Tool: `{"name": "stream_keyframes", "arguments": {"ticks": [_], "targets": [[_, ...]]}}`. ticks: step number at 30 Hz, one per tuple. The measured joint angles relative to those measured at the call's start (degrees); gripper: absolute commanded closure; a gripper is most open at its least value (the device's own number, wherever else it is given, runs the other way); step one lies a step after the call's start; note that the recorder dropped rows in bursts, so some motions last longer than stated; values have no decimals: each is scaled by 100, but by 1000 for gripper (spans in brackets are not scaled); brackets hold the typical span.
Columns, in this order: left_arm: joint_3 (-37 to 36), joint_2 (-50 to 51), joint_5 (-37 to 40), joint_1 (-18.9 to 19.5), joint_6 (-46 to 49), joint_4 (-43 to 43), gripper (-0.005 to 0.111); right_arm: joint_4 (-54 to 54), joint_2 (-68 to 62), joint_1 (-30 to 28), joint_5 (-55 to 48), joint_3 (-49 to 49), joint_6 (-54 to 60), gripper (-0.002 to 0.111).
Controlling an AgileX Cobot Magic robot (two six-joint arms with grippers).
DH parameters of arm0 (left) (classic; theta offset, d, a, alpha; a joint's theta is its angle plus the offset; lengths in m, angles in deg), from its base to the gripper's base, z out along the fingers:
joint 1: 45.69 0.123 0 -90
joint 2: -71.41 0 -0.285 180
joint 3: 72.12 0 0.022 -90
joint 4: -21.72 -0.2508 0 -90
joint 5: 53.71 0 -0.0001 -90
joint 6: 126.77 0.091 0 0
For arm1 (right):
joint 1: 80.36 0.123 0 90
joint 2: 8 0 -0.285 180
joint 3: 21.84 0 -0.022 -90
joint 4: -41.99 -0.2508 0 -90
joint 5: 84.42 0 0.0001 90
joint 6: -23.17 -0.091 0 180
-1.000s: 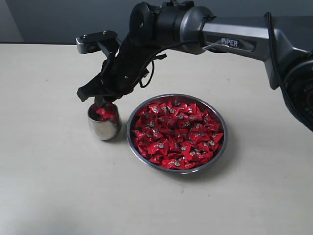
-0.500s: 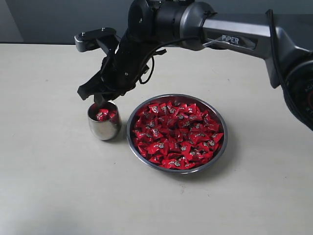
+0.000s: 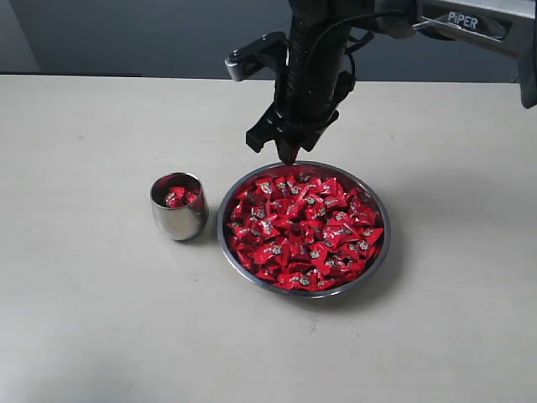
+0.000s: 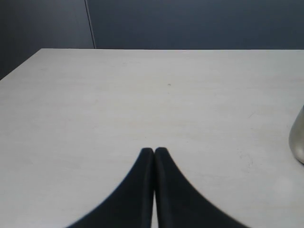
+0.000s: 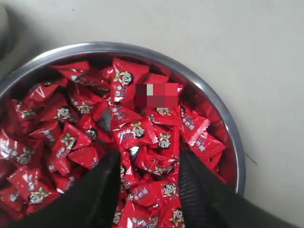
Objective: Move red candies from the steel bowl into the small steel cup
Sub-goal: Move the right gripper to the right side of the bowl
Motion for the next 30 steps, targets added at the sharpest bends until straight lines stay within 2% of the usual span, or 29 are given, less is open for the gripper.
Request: {"name": "stream_keyframes", "arguments": {"ticks": [3, 9, 21, 30], "targets": [[0, 0, 0, 0, 0, 0, 106, -387, 164, -145, 94, 269, 12, 69], [0, 0, 0, 0, 0, 0, 106, -462, 863, -204, 782, 1415, 12, 69], [0, 0, 0, 0, 0, 0, 106, -12, 2174, -350, 2260, 3948, 23, 69], [0, 0, 0, 0, 0, 0, 106, 481, 2174, -370, 2723, 4295, 256, 69]]}}
